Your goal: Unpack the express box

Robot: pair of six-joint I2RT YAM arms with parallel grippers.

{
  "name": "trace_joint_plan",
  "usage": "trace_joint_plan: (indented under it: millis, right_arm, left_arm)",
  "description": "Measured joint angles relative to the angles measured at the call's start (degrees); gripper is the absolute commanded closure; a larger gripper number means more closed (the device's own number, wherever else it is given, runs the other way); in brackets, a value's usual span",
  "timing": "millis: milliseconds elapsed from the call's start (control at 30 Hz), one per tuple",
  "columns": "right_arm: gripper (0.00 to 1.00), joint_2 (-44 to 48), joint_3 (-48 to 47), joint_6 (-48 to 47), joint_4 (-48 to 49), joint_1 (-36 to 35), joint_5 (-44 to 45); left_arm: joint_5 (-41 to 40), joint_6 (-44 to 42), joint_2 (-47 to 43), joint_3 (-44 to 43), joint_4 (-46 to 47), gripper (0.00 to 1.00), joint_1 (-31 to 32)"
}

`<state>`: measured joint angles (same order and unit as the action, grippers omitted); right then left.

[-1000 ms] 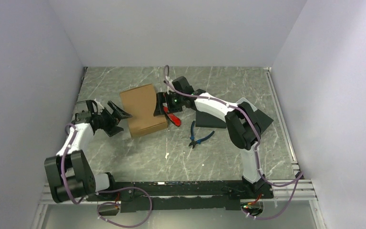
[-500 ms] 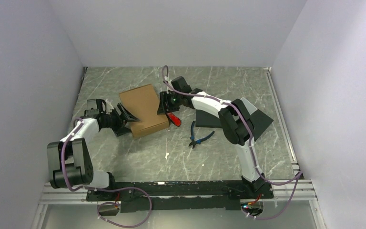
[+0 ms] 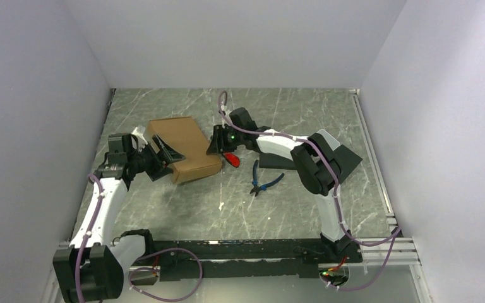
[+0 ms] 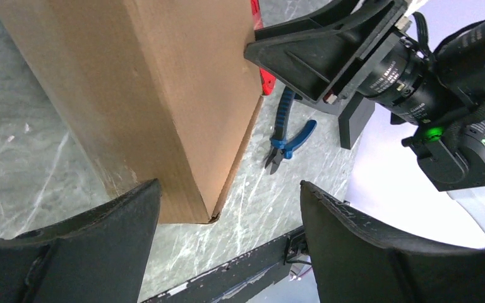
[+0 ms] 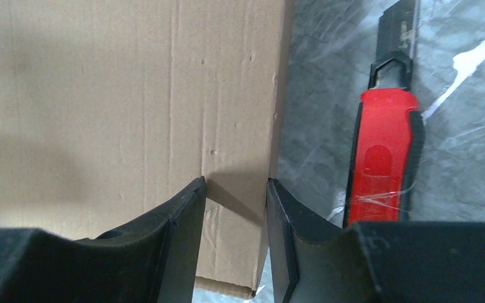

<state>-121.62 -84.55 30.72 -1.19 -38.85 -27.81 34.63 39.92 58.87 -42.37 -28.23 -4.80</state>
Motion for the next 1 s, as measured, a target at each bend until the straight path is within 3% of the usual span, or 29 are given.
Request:
trace_joint_plan:
  millis: [500, 700, 1000]
  right_arm:
    - [0.48, 1.7, 3.6, 1.8, 3.2, -1.6, 0.6]
    - [0.43, 1.7, 4.1, 1.7, 1.3, -3.3, -1.4]
    - [0.31, 3.6, 5.6, 0.7, -2.6, -5.7, -5.5]
  left_arm:
    - [1.9, 1.8, -3.5, -4.1, -6.5, 0.12, 0.6]
    - [4.6, 3.6, -3.0, -8.2, -2.3, 0.10, 1.1]
    - [8.7, 6.1, 0.8, -7.7, 4.6, 0.08, 2.1]
